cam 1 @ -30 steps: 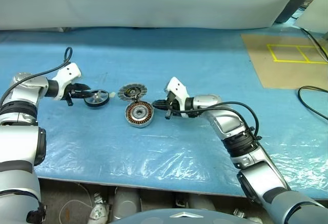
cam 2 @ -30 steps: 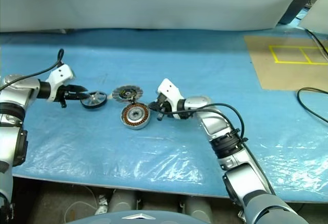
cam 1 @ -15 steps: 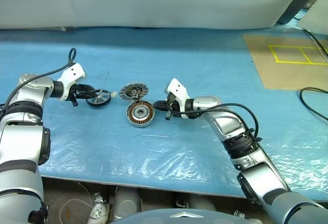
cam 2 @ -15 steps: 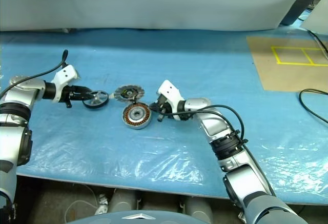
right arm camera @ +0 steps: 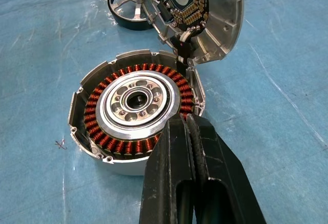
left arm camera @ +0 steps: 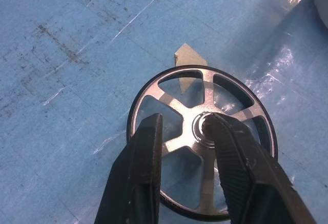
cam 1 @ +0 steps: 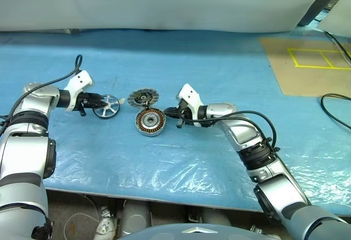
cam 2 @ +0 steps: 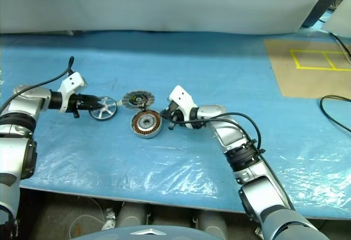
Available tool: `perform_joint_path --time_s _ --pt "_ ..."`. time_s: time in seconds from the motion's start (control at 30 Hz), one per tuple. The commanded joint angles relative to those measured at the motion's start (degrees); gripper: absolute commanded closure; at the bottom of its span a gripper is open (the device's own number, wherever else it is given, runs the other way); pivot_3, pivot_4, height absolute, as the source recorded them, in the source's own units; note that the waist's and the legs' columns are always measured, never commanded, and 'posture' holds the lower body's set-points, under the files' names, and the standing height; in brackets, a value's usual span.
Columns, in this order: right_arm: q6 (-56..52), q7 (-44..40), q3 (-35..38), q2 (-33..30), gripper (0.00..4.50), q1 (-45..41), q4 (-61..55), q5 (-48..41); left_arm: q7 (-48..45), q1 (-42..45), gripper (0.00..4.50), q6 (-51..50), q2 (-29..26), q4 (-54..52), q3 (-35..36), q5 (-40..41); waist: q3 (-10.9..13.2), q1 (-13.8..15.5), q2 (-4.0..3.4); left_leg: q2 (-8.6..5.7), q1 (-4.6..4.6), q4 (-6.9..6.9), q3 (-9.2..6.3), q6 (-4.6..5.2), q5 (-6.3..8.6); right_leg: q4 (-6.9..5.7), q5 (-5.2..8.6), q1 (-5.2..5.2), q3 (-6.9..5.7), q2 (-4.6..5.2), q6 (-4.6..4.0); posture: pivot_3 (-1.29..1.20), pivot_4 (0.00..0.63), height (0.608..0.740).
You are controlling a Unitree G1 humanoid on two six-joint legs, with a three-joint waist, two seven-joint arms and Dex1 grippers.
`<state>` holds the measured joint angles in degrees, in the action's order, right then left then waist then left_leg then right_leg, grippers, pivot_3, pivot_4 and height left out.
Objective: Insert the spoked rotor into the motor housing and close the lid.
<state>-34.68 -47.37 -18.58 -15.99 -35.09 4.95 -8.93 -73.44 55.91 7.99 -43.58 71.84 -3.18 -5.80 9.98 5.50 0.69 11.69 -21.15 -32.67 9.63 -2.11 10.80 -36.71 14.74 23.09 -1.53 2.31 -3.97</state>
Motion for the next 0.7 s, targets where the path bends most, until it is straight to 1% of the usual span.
perform_joint_path --time_s 0.03,0.27,0.3,0.33,0.4,0.7 --pt "1.21 0.21 0.33 0.04 4.50 -0.32 -1.39 0.05 -0.28 -0.54 2.95 0.05 -0.70 -0.65 0.62 0.30 0.00 0.00 0.00 0.00 0.00 0.00 0.00 0.00 0.00 0.00 0.00 0.00 0.00 0.00 0.00 0.00 0.150 0.740" --pt "1.84 0.38 0.36 0.24 4.50 -0.68 -0.52 0.23 -1.00 -0.30 2.95 -0.74 -0.90 -0.70 1.55 0.85 0.00 0.00 0.00 0.00 -0.01 0.00 0.00 0.00 0.00 0.01 0.00 0.00 0.00 0.00 0.00 0.00 0.150 0.740" --pt "1.93 0.41 0.34 0.26 4.50 -0.72 -0.42 0.28 -0.66 -0.34 2.59 -0.75 -0.89 -0.72 1.80 1.02 0.00 0.00 0.00 0.00 -0.01 0.01 0.00 0.00 0.00 0.01 0.00 0.00 0.00 0.00 0.00 0.00 0.150 0.740" --pt "1.99 0.43 0.34 0.29 4.50 -0.75 -0.36 0.30 -0.12 -0.35 2.37 -1.07 -0.88 -0.70 2.16 1.27 0.00 0.00 0.00 0.00 -0.01 0.01 0.00 0.00 0.00 0.01 0.00 0.00 0.00 0.00 0.00 0.00 0.150 0.740" --pt "2.12 0.45 0.38 0.35 4.50 -0.86 -0.16 0.35 -0.16 -0.26 1.76 -2.31 -0.84 -0.59 2.75 1.77 0.00 -0.01 0.00 0.00 -0.01 0.01 0.00 0.00 0.00 0.01 0.00 0.00 0.00 0.00 0.00 0.00 0.150 0.740" --pt "2.71 0.29 0.37 0.26 4.50 -1.04 0.52 0.66 -1.91 -0.85 1.76 -3.76 -1.53 -1.23 3.08 2.77 0.01 0.00 0.01 0.00 -0.02 0.03 0.00 0.00 0.00 0.04 0.00 0.01 -0.01 0.00 0.00 0.00 0.150 0.740"
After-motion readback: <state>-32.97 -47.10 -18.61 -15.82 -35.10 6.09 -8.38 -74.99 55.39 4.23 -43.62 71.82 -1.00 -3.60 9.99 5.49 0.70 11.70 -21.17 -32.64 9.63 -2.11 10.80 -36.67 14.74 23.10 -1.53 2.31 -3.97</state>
